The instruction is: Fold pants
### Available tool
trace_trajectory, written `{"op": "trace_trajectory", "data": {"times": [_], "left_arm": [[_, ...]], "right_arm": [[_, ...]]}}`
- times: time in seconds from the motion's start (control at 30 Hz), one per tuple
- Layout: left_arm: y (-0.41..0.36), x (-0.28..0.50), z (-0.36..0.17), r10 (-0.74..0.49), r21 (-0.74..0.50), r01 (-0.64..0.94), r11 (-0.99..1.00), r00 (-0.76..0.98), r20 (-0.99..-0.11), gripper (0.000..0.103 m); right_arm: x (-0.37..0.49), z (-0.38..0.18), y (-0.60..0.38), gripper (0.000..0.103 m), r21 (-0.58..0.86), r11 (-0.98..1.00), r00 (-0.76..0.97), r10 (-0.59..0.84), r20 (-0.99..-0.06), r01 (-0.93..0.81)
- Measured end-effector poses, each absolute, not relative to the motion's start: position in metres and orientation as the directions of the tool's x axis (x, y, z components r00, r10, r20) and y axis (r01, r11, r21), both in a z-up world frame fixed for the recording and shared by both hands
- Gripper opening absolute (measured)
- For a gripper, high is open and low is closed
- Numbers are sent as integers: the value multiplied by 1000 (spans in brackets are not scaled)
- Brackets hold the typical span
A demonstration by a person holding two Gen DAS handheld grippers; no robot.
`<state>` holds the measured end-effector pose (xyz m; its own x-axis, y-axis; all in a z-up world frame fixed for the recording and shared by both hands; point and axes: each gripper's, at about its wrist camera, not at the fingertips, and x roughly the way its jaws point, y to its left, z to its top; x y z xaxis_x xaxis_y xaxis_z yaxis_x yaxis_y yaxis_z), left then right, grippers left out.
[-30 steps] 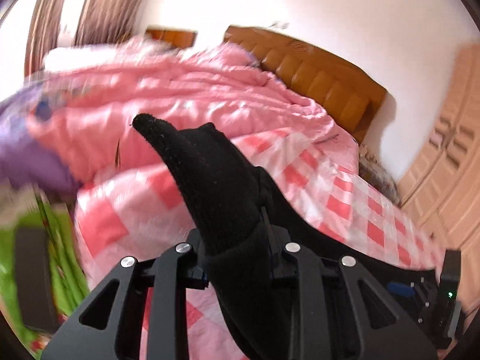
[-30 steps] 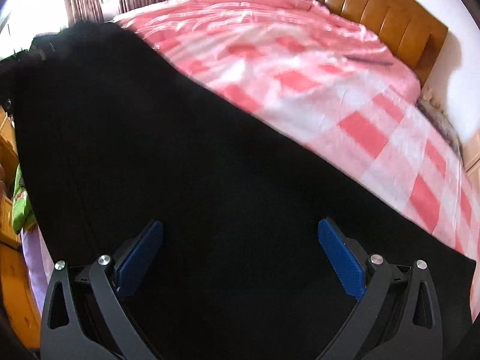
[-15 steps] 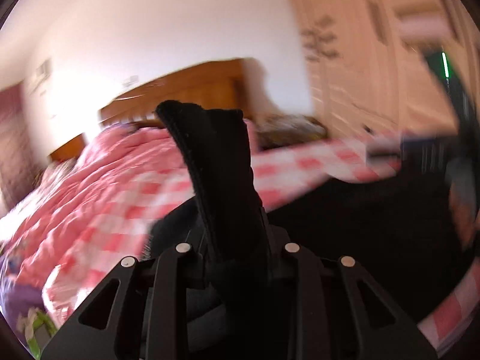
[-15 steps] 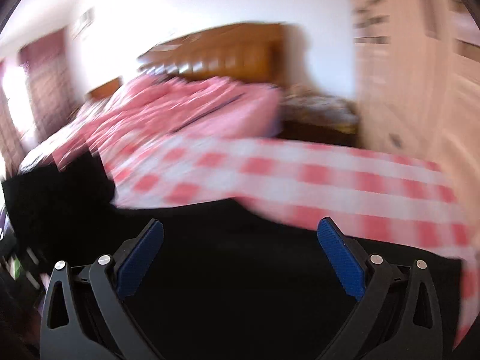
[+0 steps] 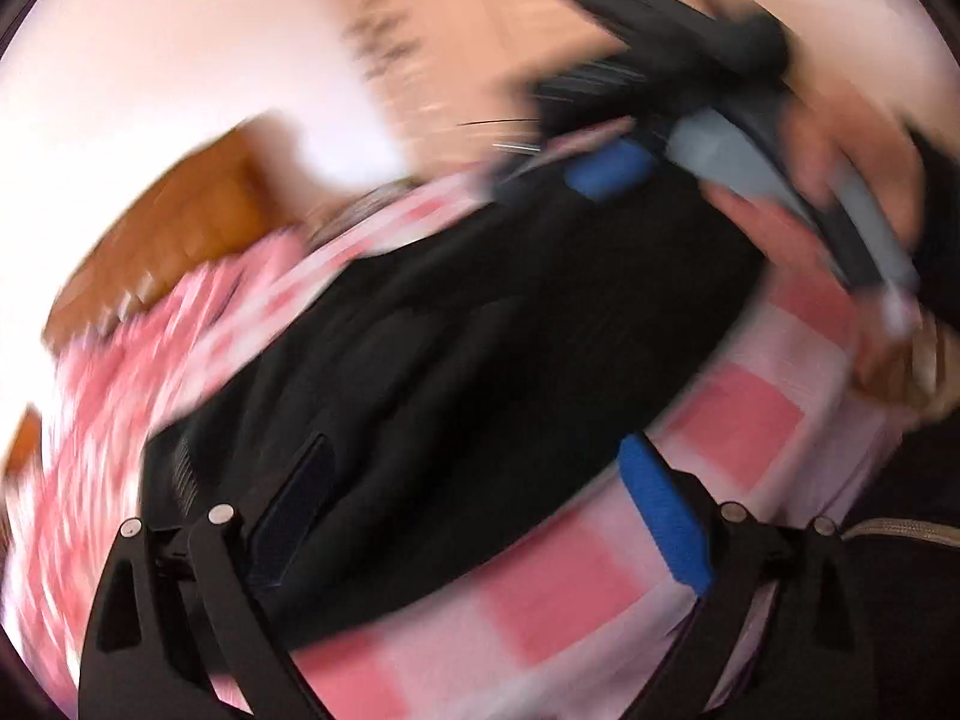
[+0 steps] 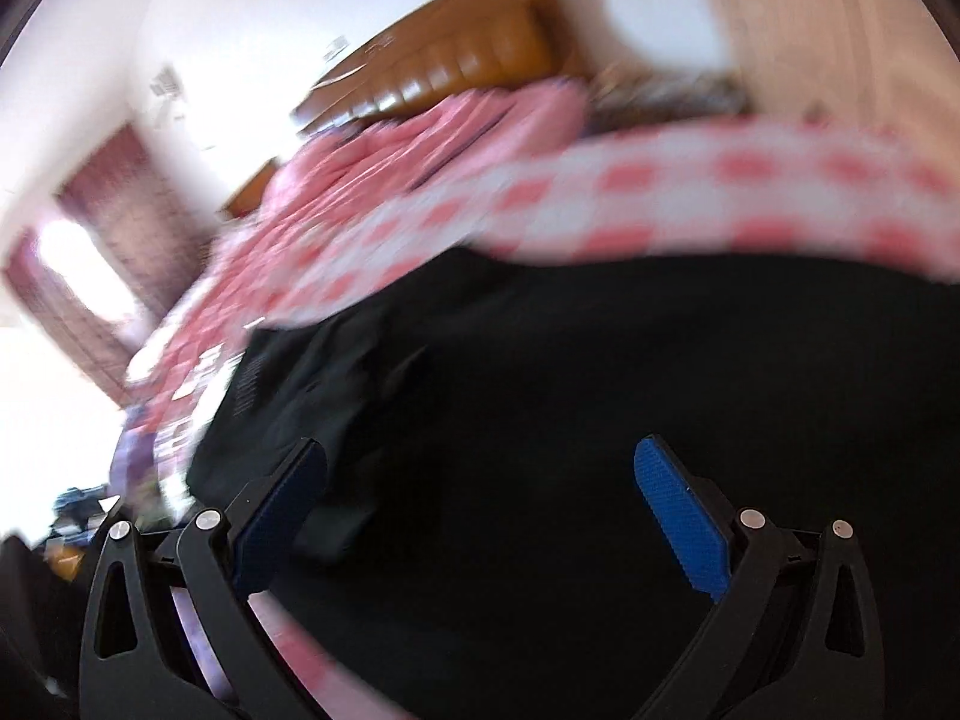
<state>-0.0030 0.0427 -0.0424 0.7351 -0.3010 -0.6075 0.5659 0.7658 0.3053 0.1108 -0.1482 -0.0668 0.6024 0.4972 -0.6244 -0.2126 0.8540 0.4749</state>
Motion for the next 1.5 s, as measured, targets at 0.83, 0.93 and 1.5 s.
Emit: {"op": "trace_trajectory", "data": {"times": [0.83,0.93,1.5], "left_arm": [[194,44,-55,81,298,118,947,810,-580,94],[189,41,-52,92,324,122,938,815,-571,94],[186,44,-20,119,343,83,935,841,-528,94]], "right_arm": [[139,-77,-38,26,477,803,456,595,-662,-356],[139,-66,-35,10,467,800,476,600,-643,-377],[100,-69,-65,45,365,874,486,483,-728,-321]]}}
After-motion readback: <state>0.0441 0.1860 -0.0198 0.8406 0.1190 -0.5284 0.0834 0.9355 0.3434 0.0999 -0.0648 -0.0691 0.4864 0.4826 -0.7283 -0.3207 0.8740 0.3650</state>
